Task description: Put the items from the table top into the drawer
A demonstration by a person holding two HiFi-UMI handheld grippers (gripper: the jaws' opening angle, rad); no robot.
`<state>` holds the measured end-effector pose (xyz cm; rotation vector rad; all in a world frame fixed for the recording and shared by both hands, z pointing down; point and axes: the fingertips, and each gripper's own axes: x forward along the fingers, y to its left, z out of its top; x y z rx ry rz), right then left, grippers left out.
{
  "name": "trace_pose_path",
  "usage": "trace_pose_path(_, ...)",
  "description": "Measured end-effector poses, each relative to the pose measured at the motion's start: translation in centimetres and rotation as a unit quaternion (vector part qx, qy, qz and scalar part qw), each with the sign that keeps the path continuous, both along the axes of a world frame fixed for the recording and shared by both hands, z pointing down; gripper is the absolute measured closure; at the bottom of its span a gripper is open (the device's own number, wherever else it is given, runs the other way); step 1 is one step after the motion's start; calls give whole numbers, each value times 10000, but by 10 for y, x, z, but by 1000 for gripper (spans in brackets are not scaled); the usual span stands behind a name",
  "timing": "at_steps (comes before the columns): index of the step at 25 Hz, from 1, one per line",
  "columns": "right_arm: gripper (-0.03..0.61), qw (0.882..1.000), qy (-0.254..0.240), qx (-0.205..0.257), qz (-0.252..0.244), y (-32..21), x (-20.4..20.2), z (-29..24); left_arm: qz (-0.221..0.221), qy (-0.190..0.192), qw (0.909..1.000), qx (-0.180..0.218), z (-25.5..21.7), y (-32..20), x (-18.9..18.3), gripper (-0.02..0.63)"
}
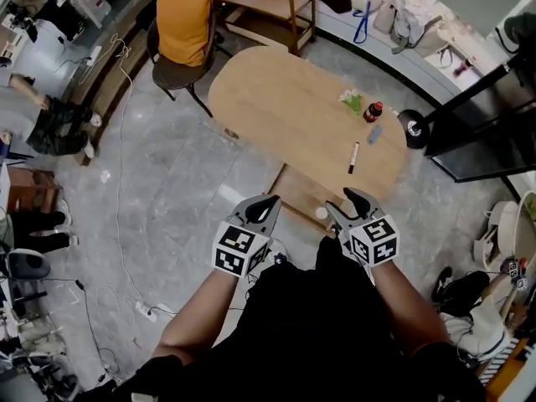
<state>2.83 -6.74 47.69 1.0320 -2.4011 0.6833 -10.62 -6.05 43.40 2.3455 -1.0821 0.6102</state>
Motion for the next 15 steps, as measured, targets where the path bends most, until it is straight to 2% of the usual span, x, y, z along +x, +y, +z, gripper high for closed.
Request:
trace_pose_path(4,462,9988,-284,345,213,-4,34,-44,141,-18,9998,110,-4,-8,25,612)
trace_pose_path(6,540,9977,-376,504,245,-6,49,-60,113,33,9998,139,-7,-15,35,612)
trace_pose_path(7,558,9971,-426,569,255,-8,56,-66,82,74,9998,140,-9,-19,41,612)
trace_pose_path(10,574,9963,-516,634,277,-19,78,-70,36,125,9998,147,-16,-35,61,612)
trace_pose_path(15,575,9974,-504,496,149,-41,112,-47,35,-96,9998,187,-17,-60,101,612)
